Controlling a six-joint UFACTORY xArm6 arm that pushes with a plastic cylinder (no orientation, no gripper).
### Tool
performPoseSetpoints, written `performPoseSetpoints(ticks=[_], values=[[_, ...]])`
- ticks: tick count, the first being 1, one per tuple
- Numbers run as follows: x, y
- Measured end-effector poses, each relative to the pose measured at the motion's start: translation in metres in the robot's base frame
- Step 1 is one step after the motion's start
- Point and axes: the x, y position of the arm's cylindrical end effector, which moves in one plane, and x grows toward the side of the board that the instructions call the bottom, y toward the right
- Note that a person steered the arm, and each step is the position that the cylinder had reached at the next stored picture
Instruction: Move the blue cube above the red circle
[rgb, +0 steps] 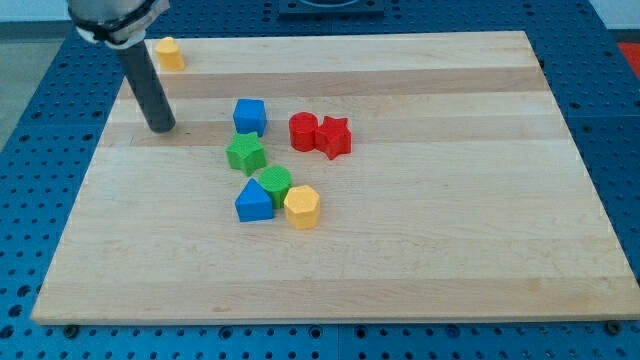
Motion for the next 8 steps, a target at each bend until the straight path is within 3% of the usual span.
performPoseSetpoints(ticks=[2, 3, 5, 8], values=[[0.069, -0.003], [0.064, -0.017], [-0.027, 0.052], [-0.013, 0.103]])
